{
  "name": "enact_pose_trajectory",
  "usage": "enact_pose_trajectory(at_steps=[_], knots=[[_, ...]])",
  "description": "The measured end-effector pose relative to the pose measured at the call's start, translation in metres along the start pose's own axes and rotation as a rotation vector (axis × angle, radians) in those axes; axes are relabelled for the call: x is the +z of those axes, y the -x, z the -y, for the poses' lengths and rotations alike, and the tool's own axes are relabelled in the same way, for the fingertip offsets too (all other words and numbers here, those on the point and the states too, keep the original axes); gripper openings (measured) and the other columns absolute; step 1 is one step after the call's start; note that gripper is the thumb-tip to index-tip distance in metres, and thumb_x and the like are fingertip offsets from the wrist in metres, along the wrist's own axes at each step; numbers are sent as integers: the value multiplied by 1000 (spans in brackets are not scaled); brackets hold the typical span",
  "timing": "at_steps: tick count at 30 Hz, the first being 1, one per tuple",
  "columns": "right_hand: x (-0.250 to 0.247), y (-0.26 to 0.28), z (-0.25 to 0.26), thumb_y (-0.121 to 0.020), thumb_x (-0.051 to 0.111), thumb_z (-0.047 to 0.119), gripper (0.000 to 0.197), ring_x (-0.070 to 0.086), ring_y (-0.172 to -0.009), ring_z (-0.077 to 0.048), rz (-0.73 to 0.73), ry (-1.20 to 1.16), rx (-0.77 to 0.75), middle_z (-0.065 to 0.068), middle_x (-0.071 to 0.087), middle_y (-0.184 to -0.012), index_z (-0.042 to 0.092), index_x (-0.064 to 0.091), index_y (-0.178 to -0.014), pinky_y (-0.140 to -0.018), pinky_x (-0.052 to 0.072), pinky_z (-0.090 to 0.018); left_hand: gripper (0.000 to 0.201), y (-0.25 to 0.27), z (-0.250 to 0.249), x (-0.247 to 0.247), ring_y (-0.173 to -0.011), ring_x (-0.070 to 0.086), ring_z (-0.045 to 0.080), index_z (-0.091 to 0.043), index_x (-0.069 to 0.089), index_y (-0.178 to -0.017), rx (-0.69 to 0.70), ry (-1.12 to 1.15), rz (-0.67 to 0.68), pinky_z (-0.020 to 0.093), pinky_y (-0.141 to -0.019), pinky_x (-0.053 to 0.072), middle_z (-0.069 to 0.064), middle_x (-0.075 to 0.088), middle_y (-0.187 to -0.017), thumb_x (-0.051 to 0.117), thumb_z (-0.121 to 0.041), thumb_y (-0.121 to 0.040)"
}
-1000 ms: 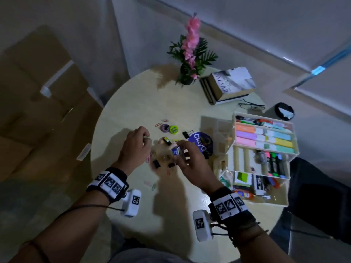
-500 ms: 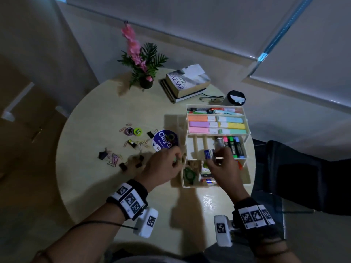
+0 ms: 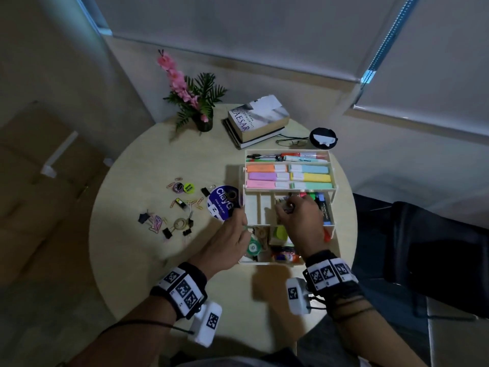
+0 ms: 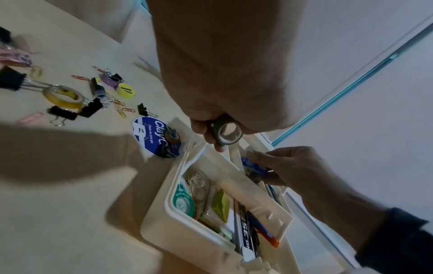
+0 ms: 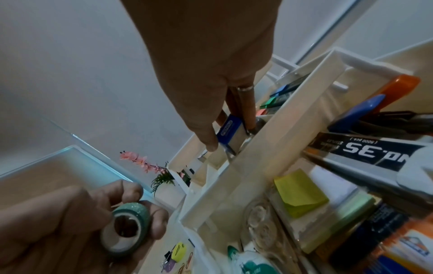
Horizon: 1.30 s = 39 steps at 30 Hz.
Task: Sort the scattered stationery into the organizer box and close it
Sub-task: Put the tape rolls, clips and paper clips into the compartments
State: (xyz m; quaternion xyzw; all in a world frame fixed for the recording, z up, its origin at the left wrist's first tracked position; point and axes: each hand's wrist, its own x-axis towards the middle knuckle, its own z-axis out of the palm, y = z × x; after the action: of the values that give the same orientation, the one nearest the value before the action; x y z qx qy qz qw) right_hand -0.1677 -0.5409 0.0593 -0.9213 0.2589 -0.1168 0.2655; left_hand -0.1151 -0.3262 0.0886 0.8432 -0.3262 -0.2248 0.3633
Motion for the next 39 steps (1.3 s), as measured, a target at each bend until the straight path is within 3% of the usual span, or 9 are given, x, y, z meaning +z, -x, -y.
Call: enact_pose_trajectory(at_steps=[3, 11, 16, 18, 21, 26, 29, 34, 39], knots=[[0, -1, -6, -89, 77, 46, 26, 62, -72, -19, 5, 81, -12, -2, 67, -95, 20, 75, -90, -61, 51, -31, 9, 0, 3, 7, -62, 33, 11, -14, 37, -102, -31, 1, -37, 24, -55, 27, -1, 35, -77, 43, -7, -101], [-5, -9, -25, -95, 75, 20, 20, 64, -100, -20, 107, -140, -124, -6, 62, -119, 10, 74, -113, -92, 58, -36, 18, -17, 3, 16, -92, 60, 0, -22, 62, -112, -89, 40, -201, 10, -75, 47, -5, 59, -109, 63, -11, -98], [-1, -14, -29, -90, 80, 10, 16, 58, -86, -13, 113, -174, -117, -7, 65, -110, 6, 78, -105, -76, 40, -1, 26, -29, 5, 13, -103, 59, 12, -23, 73, -115, -71, -98, -305, 24, -86, 50, -6, 71, -112, 75, -14, -91], [2, -16, -30, -90, 80, 12, 10, 62, -79, -16, 129, -145, -150, -4, 67, -102, 9, 79, -99, -69, 43, -5, 27, -35, 6, 12, -102, 56, 14, -25, 75, -112, -91, -146, -335, 26, -84, 50, -8, 74, -107, 80, -13, -88], [4, -19, -30, -90, 76, 13, 10, 68, -76, -23, 124, -11, -198, -2, 73, -93, 17, 80, -99, -64, 55, -33, 25, -44, 8, 12, -91, 62, 9, -24, 77, -106, -137, -87, -353, 23, -75, 55, -7, 73, -99, 82, -10, -86], [-5, -21, -26, -80, 83, 5, 20, 69, -60, -25, 56, 123, -244, -1, 78, -78, 21, 83, -91, -52, 35, -22, 20, -56, 9, 14, -86, 66, 7, -17, 78, -103, -135, -72, -314, 23, -75, 56, -3, 76, -97, 77, -3, -89], [-8, -22, -31, -81, 82, 4, 18, 69, -63, -26, 24, 106, -276, -2, 78, -83, 19, 81, -91, -52, 44, -26, 16, -61, 9, 14, -87, 61, 19, -19, 77, -98, -100, -247, -296, 32, -66, 53, 2, 74, -88, 72, -6, -91], [-11, -10, -32, -84, 82, 10, 12, 64, -66, -22, 24, 54, -361, -2, 73, -88, 15, 76, -93, -53, 50, -31, 13, -72, 1, 17, -78, 64, 25, -18, 76, -94, -45, -386, -303, 26, -61, 33, 3, 74, -82, 66, -9, -94], [-7, 0, -27, -89, 81, 10, 17, 67, -76, -21, 112, 6, -443, -4, 74, -96, 12, 77, -105, -64, 53, -32, 23, -75, 12, 23, -72, 68, 29, -19, 75, -99, -84, -421, -275, 34, -55, 48, 3, 73, -78, 62, -2, -92]])
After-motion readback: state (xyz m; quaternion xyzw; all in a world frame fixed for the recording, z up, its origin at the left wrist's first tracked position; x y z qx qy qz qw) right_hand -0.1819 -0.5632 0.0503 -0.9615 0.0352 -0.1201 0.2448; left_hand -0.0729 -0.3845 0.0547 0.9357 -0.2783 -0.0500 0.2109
